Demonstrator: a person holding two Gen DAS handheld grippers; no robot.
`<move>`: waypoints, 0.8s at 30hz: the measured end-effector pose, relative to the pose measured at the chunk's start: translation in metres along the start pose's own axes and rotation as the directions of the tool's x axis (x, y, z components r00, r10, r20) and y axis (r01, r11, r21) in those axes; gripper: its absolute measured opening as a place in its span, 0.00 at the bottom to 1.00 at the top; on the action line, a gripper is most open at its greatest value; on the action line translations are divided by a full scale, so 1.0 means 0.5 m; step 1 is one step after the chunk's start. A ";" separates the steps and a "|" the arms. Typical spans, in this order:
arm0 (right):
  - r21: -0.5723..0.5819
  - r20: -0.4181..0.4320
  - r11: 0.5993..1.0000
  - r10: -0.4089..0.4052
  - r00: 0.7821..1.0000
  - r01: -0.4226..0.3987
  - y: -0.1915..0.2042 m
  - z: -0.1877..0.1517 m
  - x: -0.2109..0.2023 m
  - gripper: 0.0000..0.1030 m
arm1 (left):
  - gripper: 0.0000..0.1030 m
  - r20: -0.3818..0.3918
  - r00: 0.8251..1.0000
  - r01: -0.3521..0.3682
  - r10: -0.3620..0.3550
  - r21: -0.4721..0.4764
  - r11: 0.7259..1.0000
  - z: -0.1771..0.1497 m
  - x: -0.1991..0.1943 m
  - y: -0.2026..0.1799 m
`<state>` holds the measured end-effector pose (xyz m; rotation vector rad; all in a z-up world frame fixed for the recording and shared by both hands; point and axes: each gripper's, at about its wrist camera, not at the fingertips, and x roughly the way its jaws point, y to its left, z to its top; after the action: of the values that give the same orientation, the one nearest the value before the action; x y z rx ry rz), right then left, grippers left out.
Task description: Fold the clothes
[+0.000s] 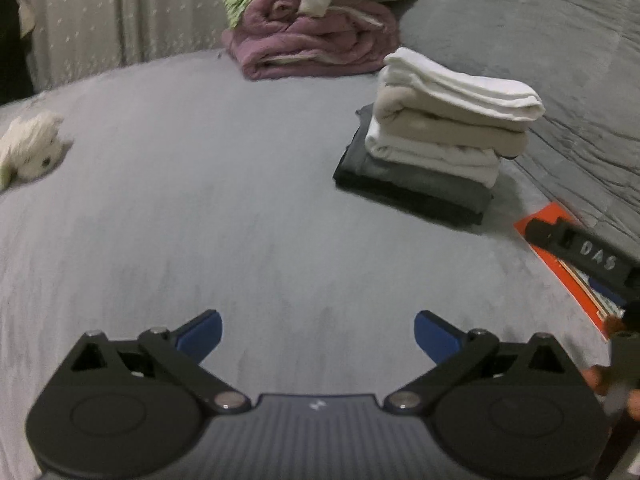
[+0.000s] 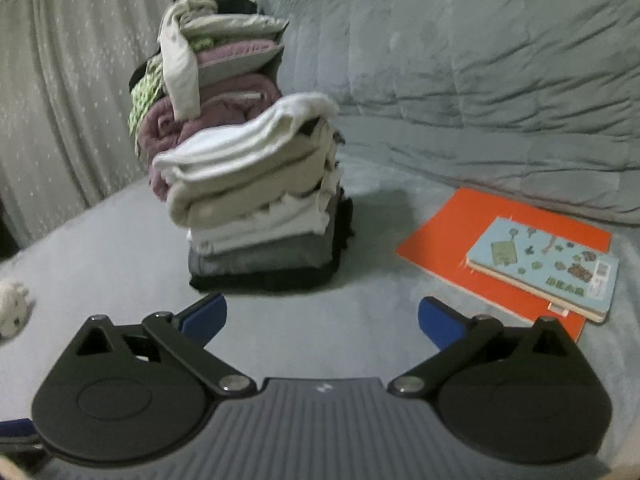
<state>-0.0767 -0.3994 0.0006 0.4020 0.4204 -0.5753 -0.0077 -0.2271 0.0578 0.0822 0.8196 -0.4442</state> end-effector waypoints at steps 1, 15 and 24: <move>-0.007 -0.002 1.000 -0.004 1.000 0.004 -0.001 -0.002 0.000 1.00 | 1.00 -0.006 1.000 0.007 -0.007 -0.011 1.000 -0.003 -0.002 0.004; -0.006 -0.013 1.000 -0.018 1.000 0.018 -0.007 -0.002 -0.001 1.00 | 1.00 -0.019 0.999 -0.029 0.029 0.000 1.000 -0.012 -0.003 -0.005; -0.013 -0.025 1.000 -0.002 1.000 0.002 0.021 -0.005 0.002 1.00 | 1.00 -0.038 0.999 -0.004 0.005 0.001 1.000 -0.015 0.000 -0.012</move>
<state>-0.0705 -0.3905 0.0004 0.3968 0.4481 -0.5696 -0.0155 -0.2309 0.0533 0.0936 0.8563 -0.4399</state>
